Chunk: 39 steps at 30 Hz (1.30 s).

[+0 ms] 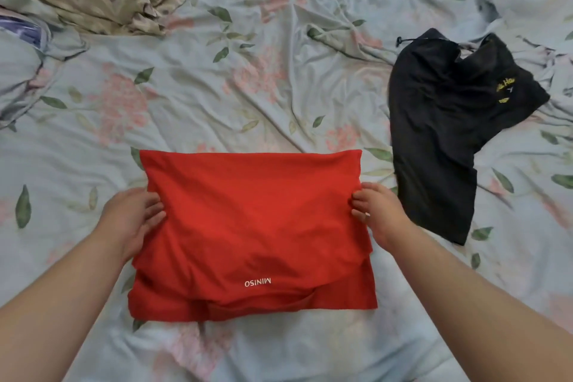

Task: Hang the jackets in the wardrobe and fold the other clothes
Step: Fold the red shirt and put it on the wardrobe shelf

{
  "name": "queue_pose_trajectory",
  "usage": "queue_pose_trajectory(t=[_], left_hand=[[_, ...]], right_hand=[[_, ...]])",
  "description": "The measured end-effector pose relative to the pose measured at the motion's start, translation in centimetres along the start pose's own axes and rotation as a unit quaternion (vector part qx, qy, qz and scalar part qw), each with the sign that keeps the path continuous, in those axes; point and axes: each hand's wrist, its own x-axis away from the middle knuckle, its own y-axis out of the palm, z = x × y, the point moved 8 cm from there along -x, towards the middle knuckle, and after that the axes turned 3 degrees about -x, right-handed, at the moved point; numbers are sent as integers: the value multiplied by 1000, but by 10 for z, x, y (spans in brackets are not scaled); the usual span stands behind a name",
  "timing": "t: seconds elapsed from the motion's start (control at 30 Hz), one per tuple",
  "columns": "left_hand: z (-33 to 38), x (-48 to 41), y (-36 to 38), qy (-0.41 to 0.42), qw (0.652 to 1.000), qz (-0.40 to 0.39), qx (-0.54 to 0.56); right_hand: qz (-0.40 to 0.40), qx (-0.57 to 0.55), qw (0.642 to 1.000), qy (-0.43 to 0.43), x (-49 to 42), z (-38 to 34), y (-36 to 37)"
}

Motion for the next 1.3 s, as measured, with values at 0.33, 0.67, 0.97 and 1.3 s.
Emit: queue_pose_trajectory(t=[0.33, 0.67, 0.97, 1.3], left_hand=[[-143, 45, -56, -9, 965, 74, -250], [-102, 32, -28, -51, 994, -21, 94], [-106, 24, -53, -67, 995, 39, 63], [-105, 22, -49, -87, 977, -15, 193]], right_hand=[[75, 258, 963, 8, 51, 107, -47], [99, 134, 985, 40, 42, 105, -44], [86, -190, 964, 162, 47, 123, -44], [63, -100, 986, 119, 50, 127, -59]])
